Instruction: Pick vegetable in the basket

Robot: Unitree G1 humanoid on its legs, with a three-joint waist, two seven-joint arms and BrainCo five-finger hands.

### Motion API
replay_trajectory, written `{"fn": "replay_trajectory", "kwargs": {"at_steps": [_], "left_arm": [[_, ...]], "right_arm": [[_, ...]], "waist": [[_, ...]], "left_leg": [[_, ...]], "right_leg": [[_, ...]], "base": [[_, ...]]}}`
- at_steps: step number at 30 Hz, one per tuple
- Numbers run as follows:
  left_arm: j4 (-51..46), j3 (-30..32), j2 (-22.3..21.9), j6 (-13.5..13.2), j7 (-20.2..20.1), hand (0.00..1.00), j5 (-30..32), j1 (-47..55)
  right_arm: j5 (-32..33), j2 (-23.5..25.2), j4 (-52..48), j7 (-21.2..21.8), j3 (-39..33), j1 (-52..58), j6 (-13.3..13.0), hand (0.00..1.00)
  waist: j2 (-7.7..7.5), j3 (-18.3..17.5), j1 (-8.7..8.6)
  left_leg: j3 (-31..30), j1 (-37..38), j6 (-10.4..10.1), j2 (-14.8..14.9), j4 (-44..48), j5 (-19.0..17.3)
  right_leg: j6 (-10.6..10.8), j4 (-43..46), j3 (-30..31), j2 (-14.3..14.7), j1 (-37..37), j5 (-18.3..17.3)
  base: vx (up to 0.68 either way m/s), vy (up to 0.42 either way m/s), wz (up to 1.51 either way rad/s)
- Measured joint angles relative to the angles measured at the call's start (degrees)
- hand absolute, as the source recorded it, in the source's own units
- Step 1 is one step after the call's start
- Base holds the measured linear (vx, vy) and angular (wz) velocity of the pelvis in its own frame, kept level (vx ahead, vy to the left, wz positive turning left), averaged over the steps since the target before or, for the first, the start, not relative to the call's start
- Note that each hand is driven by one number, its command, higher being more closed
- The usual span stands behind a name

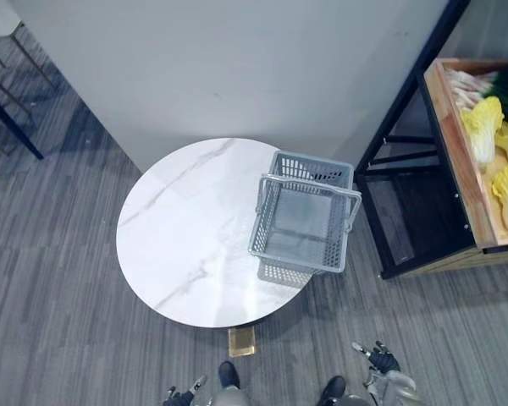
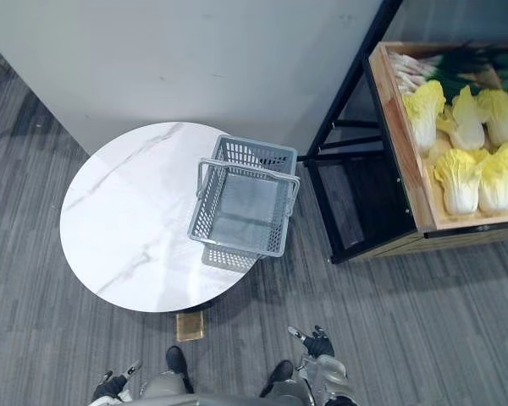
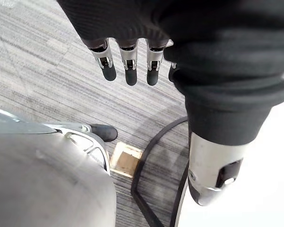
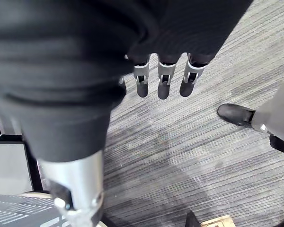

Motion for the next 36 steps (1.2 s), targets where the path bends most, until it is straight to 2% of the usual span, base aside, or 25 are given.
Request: {"fn": "replay_trajectory", "kwargs": {"at_steps": [4, 5, 7, 9, 12, 14, 15, 16, 17, 19, 21, 23, 24, 25, 26, 27, 30, 34, 36], "left_arm": [[-0.7, -1.7, 1.4, -0.1, 0.3, 0.00, 2.2, 0.0], [-0.7, -2.0, 2.0, -0.1, 0.6, 0.00, 2.4, 0.0], [-0.8, -2.0, 2.4, -0.1, 1.2, 0.00, 2.6, -0.1], [-1.3, -1.9, 2.5, -0.2, 1.9, 0.00, 2.7, -0.2], [-1.2, -1.8, 2.6, -0.2, 2.2, 0.00, 2.7, -0.7], [-0.5, -0.7, 2.7, -0.1, 2.2, 0.00, 2.7, -1.7], [-0.6, 0.8, 3.2, -0.2, 2.2, 0.00, 2.7, -2.6], [-0.5, 1.6, 3.3, -0.2, 2.3, 0.00, 2.7, -3.0], [-0.6, 1.8, 2.4, -0.1, 2.3, 0.00, 2.7, -3.5], [-0.7, 1.7, 2.2, -0.1, 2.4, 0.00, 2.7, -3.8], [-0.7, 1.8, 2.8, 0.0, 2.4, 0.00, 2.7, -4.1], [-1.3, 1.7, 2.4, 0.0, 2.5, 0.00, 2.7, -4.3], [-1.8, 1.6, 2.2, -0.1, 2.7, 0.00, 2.7, -4.3], [-1.9, 1.6, 2.4, -0.1, 2.8, 0.00, 2.7, -4.4], [-2.0, 1.5, 2.8, -0.2, 3.1, 0.00, 2.7, -5.1], [-2.5, 1.5, 3.0, -0.8, 3.6, 0.00, 2.7, -5.8], [-2.1, 1.4, 1.9, -1.2, 3.8, 0.00, 2.6, -5.9], [-2.2, 0.6, 2.1, -1.3, 3.9, 0.00, 2.4, -6.0], [-2.4, -0.5, 2.4, -1.4, 3.9, 0.00, 2.4, -6.1]], "right_arm": [[-9.1, -3.6, -15.8, -2.4, 5.9, -0.2, -0.3, 0.00], [-13.5, -4.8, -21.1, -3.4, 7.2, -1.2, -0.4, 0.00], [-18.4, -7.1, -28.5, -4.7, 8.7, -3.0, -0.5, 0.00], [-23.9, -11.2, -36.3, -5.9, 11.4, -6.9, -0.6, 0.00], [-26.4, -15.6, -42.6, -6.4, 15.5, -12.3, -0.7, 0.00], [-28.6, -18.8, -46.7, -6.6, 19.3, -17.4, -1.1, 0.00], [-30.0, -19.7, -48.8, -6.8, 21.0, -21.2, -1.4, 0.00], [-30.9, -19.9, -49.0, -6.9, 21.4, -23.1, -1.7, 0.00], [-32.1, -22.0, -49.2, -6.9, 22.6, -27.4, -1.9, 0.00], [-32.2, -23.3, -49.0, -7.0, 23.5, -30.8, -2.1, 0.00], [-32.6, -23.3, -46.9, -6.8, 26.0, -35.7, -2.2, 0.00], [-33.6, -23.3, -44.7, -6.7, 28.1, -38.6, -2.4, 0.00], [-34.3, -23.3, -42.6, -6.7, 29.6, -41.1, -2.6, 0.00], [-34.4, -23.4, -41.4, -6.7, 30.2, -42.4, -2.7, 0.00], [-34.4, -23.4, -39.3, -6.7, 30.6, -44.6, -2.7, 0.00], [-34.5, -24.0, -36.5, -6.8, 30.9, -46.9, -2.5, 0.00], [-34.9, -24.8, -32.5, -6.8, 32.2, -49.2, -2.2, 0.00], [-37.1, -28.6, -27.3, -6.8, 32.0, -49.3, -0.7, 0.00], [-37.9, -28.8, -25.4, -6.9, 32.0, -49.7, -0.5, 0.00]], "waist": [[-1.35, 0.2, 0.02], [-1.92, 0.2, 0.16], [-2.29, 0.3, 0.07], [-2.50, 0.3, 0.34], [-3.23, 0.9, 0.70], [-3.96, 1.5, 1.83], [-5.46, 2.6, 2.23], [-5.99, 3.1, 2.32], [-4.41, 3.6, 2.93], [-4.18, 3.9, 3.40], [-5.68, 5.0, 3.91], [-5.39, 5.6, 4.92], [-4.92, 6.0, 5.90], [-5.09, 6.1, 6.29], [-5.65, 6.4, 6.22], [-5.59, 6.8, 6.50], [-4.76, 7.6, 6.13], [-4.69, 7.7, 6.12], [-4.68, 7.7, 6.17]], "left_leg": [[1.1, -0.1, 0.0, 0.0, -0.4, 0.0], [1.7, -0.1, 0.0, -0.1, -0.4, 0.0], [1.6, -0.5, 0.0, -0.3, -0.4, 0.0], [1.4, -2.1, 0.1, -0.2, 0.0, 0.1], [1.2, -3.5, 0.1, 0.0, 1.6, 0.1], [0.9, -5.0, 0.1, 0.9, 5.6, 0.1], [0.1, -9.2, -0.2, 1.3, 11.2, -1.0], [-1.2, -9.4, -0.6, 0.2, 9.1, -3.0], [-3.6, -8.2, 1.6, -1.5, -0.1, 3.9], [-2.5, -8.2, 1.1, -1.6, -2.3, 3.4], [-3.3, -8.8, 1.1, -2.1, -2.0, 3.4], [-3.5, -8.8, 1.1, -1.4, -1.0, 3.4], [-4.2, -8.8, 1.1, -0.5, -0.5, 3.4], [-4.7, -8.9, 1.1, -0.4, -0.3, 3.4], [-4.9, -9.0, 1.1, -0.9, -0.3, 3.4], [-4.8, -9.7, 1.0, -0.7, -0.3, 3.3], [-4.7, -10.1, 1.1, 1.3, -0.2, 3.3], [-4.7, -10.1, 1.0, 1.8, -0.2, 3.4], [-4.7, -10.1, 1.0, 1.5, -0.2, 3.4]], "right_leg": [[0.5, 0.3, 1.4, -0.2, -1.4, 0.8], [0.6, 0.3, 1.7, -0.3, -1.8, 1.2], [0.6, 0.4, 1.7, -0.4, -2.2, 1.3], [0.6, 0.5, 1.6, -0.5, -3.4, 1.3], [0.4, 0.3, 1.5, -0.4, -3.9, 1.4], [-0.8, 0.3, 1.4, -0.2, -3.8, 2.6], [-1.1, 0.2, 1.4, -1.2, -3.6, 3.1], [-1.0, 0.2, 1.4, -1.8, -3.6, 3.1], [-0.4, 0.3, 1.2, -1.1, -3.9, 3.5], [-0.3, 0.1, 0.6, -0.8, -4.4, 3.4], [-0.1, 1.2, -0.3, -1.6, -4.8, 3.9], [-0.1, 4.9, -0.4, -2.4, -5.9, 3.9], [0.1, 4.8, -0.3, -2.3, -6.8, 3.0], [0.3, 3.2, -0.3, -2.1, -7.0, 3.2], [-0.1, -0.1, -0.3, -2.0, -7.1, 5.4], [0.6, -1.2, -0.7, -1.3, -7.0, 5.0], [0.6, -1.2, -0.4, 0.9, -7.8, 5.0], [0.6, -1.1, -0.2, 1.4, -7.9, 5.0], [0.6, -1.1, -0.2, 1.3, -8.0, 5.0]], "base": [[0.01, 0.005, -0.13], [0.01, 0.002, -0.16], [0.01, -0.003, -0.05], [0.01, -0.008, 0.02], [0.01, -0.017, 0.02], [0.00, -0.003, 0.04], [-0.01, 0.005, 0.15], [-0.03, 0.058, 0.15], [-0.05, 0.107, -0.01], [-0.01, 0.122, 0.15], [0.10, 0.075, 0.29], [0.06, 0.039, 0.09], [0.04, 0.022, -0.06], [-0.02, -0.015, 0.03], [-0.05, -0.064, 0.18], [-0.04, -0.089, 0.13], [0.00, -0.064, -0.17], [0.00, -0.019, -0.04], [0.01, 0.019, 0.04]]}}
